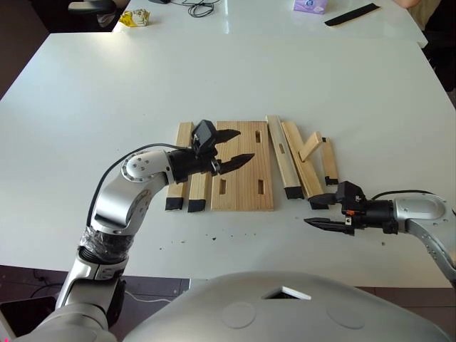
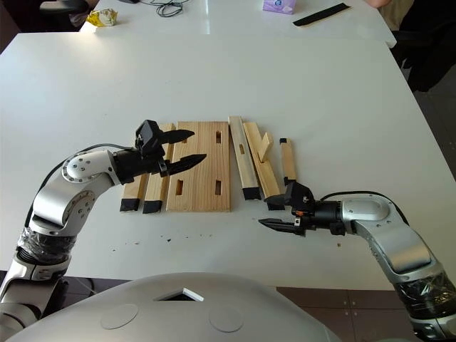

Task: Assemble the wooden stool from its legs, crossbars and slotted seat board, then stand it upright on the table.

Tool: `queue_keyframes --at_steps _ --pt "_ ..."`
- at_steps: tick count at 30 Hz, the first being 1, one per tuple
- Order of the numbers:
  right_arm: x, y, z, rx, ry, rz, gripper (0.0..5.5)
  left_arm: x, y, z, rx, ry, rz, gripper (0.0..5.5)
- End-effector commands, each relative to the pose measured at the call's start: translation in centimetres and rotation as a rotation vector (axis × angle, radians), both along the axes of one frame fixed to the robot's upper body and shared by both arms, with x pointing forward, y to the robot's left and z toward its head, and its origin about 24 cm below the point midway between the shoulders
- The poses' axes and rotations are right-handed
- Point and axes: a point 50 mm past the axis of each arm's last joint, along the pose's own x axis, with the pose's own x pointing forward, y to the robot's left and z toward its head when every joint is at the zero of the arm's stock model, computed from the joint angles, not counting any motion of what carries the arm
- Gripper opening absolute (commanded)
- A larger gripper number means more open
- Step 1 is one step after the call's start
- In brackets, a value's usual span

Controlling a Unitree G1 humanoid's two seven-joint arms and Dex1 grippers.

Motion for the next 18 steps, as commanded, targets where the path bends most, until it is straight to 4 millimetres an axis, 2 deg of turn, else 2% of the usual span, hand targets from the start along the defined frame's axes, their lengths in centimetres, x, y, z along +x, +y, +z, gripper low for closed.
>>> queue_keyframes --at_steps 1,5,8,12,18 --pt "1.0 -0.7 1.9 -0.007 -0.083 -0.077 2.9 -0.2 0.2 -0.2 0.016 0.002 0.018 3.41" --pt "2.4 -0.8 3.2 -0.049 -0.205 -0.301 2.9 -0.5 0.4 -0.2 0.018 0.002 0.031 3.41" --pt "1.9 -0.5 2.8 -0.164 -0.174 -0.465 2.9 -0.6 0.5 -0.3 0.017 0.004 0.044 3.41" --pt "0.9 1.6 3.1 -0.152 -0.062 -0.534 2.9 -0.7 0.5 -0.3 0.014 0.003 0.052 3.41" --pt "0.9 3.3 3.8 -0.121 -0.025 -0.606 2.9 -0.8 0.5 -0.4 0.011 0.002 0.069 3.41"
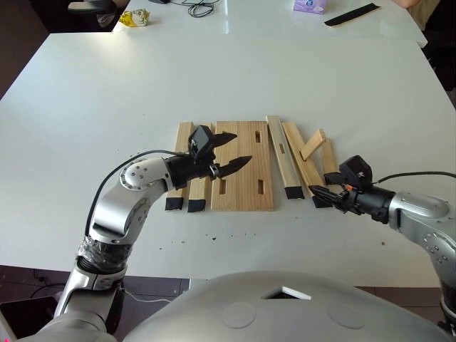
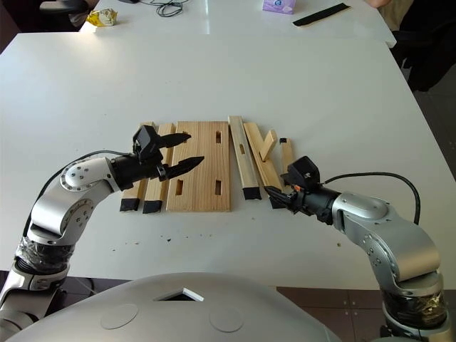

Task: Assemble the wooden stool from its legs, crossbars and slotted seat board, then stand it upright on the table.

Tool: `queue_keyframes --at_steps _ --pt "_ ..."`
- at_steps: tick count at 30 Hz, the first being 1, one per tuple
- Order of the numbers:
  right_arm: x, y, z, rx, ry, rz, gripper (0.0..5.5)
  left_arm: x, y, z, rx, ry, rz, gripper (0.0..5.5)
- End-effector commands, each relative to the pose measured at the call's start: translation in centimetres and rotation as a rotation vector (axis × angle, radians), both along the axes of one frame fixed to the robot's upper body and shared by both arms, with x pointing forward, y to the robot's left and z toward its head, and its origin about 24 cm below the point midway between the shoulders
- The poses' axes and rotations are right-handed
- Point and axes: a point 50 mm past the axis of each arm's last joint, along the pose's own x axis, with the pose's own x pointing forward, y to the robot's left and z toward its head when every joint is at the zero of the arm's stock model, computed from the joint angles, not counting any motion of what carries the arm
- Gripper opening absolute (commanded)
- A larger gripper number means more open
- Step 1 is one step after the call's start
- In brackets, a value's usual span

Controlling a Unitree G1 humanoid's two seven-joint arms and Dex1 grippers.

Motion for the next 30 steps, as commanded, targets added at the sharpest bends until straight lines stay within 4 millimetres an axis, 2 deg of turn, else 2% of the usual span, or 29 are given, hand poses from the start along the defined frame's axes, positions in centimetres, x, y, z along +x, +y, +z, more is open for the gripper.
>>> queue_keyframes --at_steps 1,11,24,30 --pt "0.0 0.5 0.6 -0.001 -0.007 -0.031 2.9 0.0 0.2 0.0 0.017 -0.006 0.019 3.41" --pt "-0.5 0.2 -0.6 -0.056 0.025 -0.05 2.9 -0.1 0.2 0.0 0.015 -0.003 0.015 3.41" --pt "-0.2 0.0 -3.8 -0.085 0.059 -0.074 2.9 0.0 0.0 0.2 0.016 -0.001 -0.008 3.41" --pt "0.1 -0.2 -3.5 -0.085 0.028 -0.085 2.9 0.1 0.1 0.2 0.019 -0.002 -0.007 3.41"
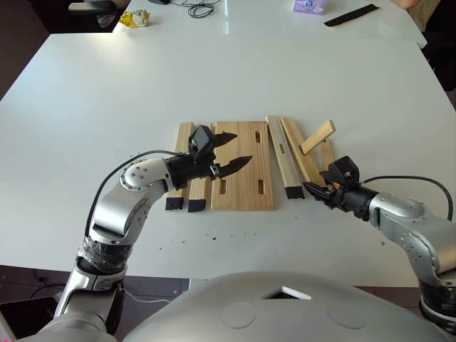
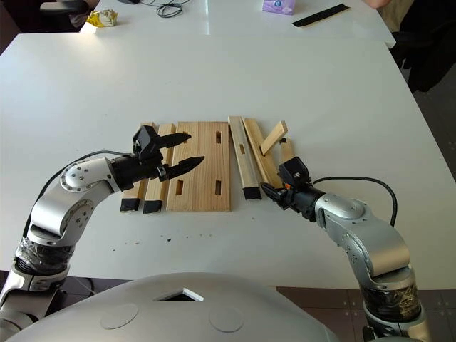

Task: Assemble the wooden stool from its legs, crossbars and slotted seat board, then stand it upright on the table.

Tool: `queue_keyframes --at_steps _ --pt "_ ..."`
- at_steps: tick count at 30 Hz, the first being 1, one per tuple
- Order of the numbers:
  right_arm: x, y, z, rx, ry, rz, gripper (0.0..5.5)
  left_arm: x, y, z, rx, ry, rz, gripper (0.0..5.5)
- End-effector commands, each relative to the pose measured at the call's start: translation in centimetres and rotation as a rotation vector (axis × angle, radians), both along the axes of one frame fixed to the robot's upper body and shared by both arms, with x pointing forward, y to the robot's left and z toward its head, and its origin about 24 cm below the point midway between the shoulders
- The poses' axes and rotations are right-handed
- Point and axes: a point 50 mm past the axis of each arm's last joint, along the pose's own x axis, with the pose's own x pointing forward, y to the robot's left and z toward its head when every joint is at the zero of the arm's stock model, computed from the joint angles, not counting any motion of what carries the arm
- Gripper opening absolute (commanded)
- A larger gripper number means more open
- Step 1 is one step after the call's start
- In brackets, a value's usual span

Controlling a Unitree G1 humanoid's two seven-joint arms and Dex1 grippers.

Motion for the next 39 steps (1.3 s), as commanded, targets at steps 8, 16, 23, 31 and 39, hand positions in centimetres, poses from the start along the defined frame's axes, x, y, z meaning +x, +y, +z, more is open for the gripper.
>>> queue_keyframes --at_steps 8,16,23,31,39 --pt "0.7 -0.3 1.6 0.012 -0.04 -0.005 2.9 0.1 0.2 0.1 0.013 -0.006 0.018 3.41" --pt "1.4 -0.6 1.4 -0.021 -0.06 -0.028 2.9 0.2 0.0 0.1 0.009 -0.009 0.018 3.41" --pt "1.6 -0.3 0.7 -0.078 -0.079 -0.016 2.9 0.4 -0.1 0.1 0.013 -0.015 0.018 3.41" --pt "1.2 0.1 0.9 -0.108 -0.104 0.059 2.9 0.4 0.0 0.1 0.012 -0.013 0.026 3.41" --pt "1.0 0.4 0.9 -0.159 -0.129 0.128 2.44 0.6 -0.1 0.1 0.004 -0.012 0.034 3.41"
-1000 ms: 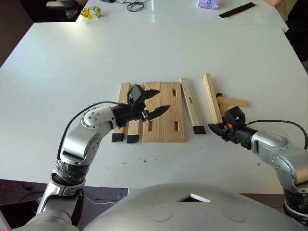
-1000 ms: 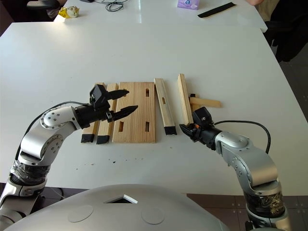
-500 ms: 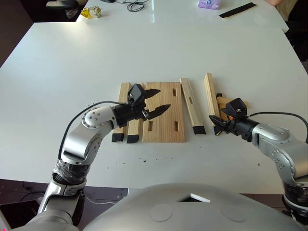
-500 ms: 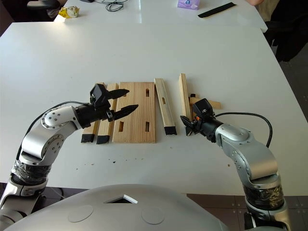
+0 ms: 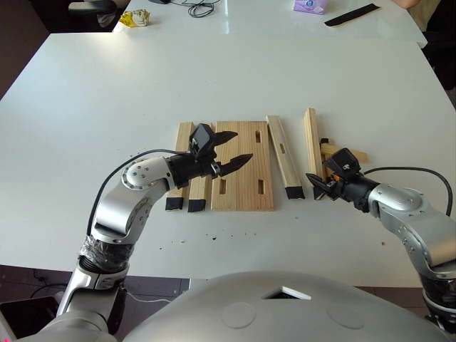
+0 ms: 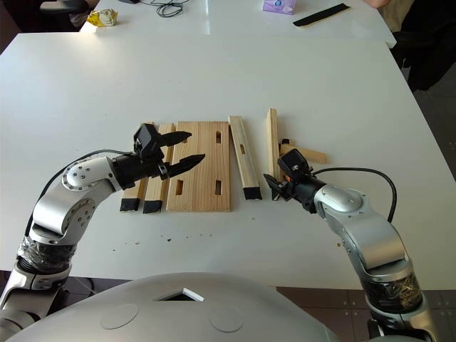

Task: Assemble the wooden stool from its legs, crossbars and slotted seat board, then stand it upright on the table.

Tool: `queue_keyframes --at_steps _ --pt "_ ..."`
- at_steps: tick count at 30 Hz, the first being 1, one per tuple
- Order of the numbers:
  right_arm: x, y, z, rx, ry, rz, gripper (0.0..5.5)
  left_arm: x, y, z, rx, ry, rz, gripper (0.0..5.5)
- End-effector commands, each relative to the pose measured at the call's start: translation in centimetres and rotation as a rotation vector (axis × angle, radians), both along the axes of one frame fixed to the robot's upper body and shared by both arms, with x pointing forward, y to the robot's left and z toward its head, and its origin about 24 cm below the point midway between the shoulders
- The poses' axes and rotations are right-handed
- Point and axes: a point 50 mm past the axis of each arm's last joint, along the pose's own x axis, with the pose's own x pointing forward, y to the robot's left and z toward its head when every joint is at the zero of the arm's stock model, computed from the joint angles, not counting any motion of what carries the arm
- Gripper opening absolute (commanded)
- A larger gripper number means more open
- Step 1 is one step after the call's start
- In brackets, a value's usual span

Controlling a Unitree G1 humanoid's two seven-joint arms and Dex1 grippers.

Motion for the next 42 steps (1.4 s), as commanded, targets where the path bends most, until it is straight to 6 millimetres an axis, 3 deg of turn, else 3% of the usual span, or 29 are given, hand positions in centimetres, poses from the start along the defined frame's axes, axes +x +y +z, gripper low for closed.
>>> queue_keyframes --at_steps 1,8,12,24,42 --pt "-0.3 0.1 -0.1 -0.032 -0.009 0.028 2.32 0.4 0.1 0.1 0.016 -0.009 0.014 3.41" --pt "-0.9 -0.2 -0.7 -0.069 0.028 0.044 1.3 0.6 0.2 0.2 0.019 -0.011 0.014 3.41" --pt "-1.2 -0.6 -1.2 -0.088 0.058 0.039 1.05 0.6 0.2 0.3 0.018 -0.012 0.016 3.41" --pt "-1.2 -0.4 -1.9 -0.054 0.073 0.02 1.02 0.8 0.1 0.5 0.015 -0.012 0.008 3.41" --pt "1.2 -0.2 0.3 0.041 -0.144 -0.121 1.02 2.6 0.9 1.3 -0.061 0.036 0.122 3.41"
